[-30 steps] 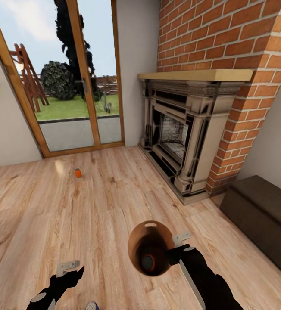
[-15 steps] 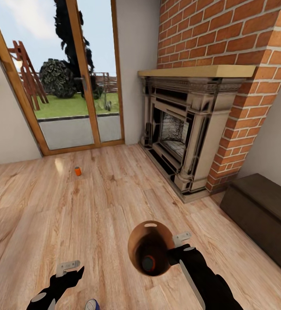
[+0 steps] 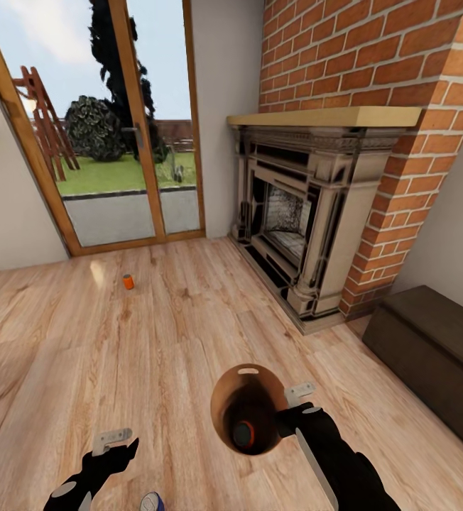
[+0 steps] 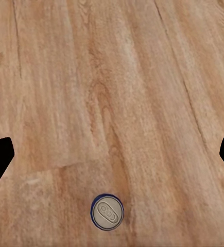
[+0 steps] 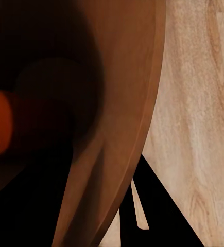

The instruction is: Put the three can of soda from the living room inside the tash can in the kitchen.

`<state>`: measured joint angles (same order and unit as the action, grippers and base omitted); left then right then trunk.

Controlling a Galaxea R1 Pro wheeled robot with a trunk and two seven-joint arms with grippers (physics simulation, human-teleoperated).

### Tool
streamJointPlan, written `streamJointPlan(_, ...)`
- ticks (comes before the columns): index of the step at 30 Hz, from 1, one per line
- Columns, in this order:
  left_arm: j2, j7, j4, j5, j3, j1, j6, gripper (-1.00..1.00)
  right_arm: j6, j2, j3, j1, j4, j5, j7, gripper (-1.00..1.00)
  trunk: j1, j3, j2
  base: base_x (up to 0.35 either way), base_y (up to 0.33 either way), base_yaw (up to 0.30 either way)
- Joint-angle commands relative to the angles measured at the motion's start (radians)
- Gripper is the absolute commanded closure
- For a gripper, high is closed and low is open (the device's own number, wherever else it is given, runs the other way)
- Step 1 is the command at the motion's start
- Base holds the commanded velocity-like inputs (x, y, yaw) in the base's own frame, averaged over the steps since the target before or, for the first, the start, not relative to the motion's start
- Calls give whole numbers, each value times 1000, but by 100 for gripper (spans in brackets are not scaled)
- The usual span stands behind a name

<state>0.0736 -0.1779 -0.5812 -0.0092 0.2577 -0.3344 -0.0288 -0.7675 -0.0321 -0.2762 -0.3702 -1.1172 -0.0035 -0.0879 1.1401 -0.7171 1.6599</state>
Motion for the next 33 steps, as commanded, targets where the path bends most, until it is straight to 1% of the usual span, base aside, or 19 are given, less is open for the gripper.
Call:
streamJointPlan(1,0,0,0,0,0,0,0,-100,1,0,0,0,-1,-4,0,100,0,-1,0,0,0,0)
streamJointPlan(33,0,0,0,2,1,0,-2,-100,1,0,0,0,3,-4,0,100,0,-51,0,0,0,0)
